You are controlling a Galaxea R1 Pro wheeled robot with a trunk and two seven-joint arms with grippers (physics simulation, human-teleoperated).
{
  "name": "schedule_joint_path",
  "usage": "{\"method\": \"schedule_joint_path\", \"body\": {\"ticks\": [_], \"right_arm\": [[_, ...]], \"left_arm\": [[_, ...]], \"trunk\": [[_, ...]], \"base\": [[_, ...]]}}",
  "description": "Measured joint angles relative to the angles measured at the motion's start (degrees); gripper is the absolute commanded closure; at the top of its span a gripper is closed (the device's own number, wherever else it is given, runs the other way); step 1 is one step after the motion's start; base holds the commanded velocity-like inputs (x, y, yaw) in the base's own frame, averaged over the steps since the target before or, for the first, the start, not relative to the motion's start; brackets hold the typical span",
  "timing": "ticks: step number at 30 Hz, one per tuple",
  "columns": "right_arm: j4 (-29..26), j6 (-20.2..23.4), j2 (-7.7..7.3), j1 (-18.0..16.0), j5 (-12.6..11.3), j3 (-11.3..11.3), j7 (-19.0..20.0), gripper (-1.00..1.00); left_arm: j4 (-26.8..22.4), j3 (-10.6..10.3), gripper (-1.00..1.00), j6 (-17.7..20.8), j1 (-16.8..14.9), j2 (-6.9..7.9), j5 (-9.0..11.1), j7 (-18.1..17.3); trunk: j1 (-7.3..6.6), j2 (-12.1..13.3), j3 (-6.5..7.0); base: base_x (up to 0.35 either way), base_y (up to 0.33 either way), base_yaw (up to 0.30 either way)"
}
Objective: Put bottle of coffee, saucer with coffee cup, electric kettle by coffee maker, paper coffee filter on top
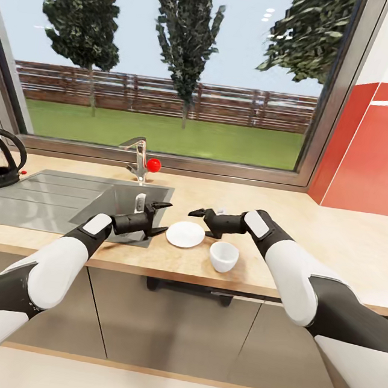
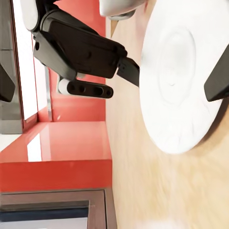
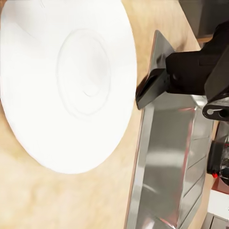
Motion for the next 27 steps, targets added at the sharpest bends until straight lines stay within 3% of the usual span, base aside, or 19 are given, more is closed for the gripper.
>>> {"method": "schedule_joint_path", "body": {"ticks": [7,12,14,27], "right_arm": [[0.0,0.0,0.27,0.0,-0.01,0.0,0.0,-1.0],[0.0,-0.02,0.28,0.0,-0.04,-0.01,0.0,-1.0],[0.0,-0.04,0.28,0.0,-0.03,-0.01,0.0,-1.0],[0.0,-0.09,0.45,0.0,-0.07,0.0,0.0,-1.0]], "left_arm": [[-0.04,-0.44,-1.0,0.04,0.02,-0.08,0.26,0.23],[-0.64,-3.98,-1.0,0.22,0.01,0.05,1.06,0.24],[-0.79,-4.4,-1.0,0.27,0.02,0.1,1.05,0.29],[-1.65,-5.35,-1.0,0.1,0.0,0.26,0.24,0.34]], "trunk": [[0.0,0.0,0.0],[0.0,0.0,0.01],[0.0,0.0,0.01],[0.0,0.0,0.0]], "base": [[0.0,0.0,0.0],[0.0,0.0,0.0],[0.0,0.0,0.0],[0.0,0.0,0.0]]}}
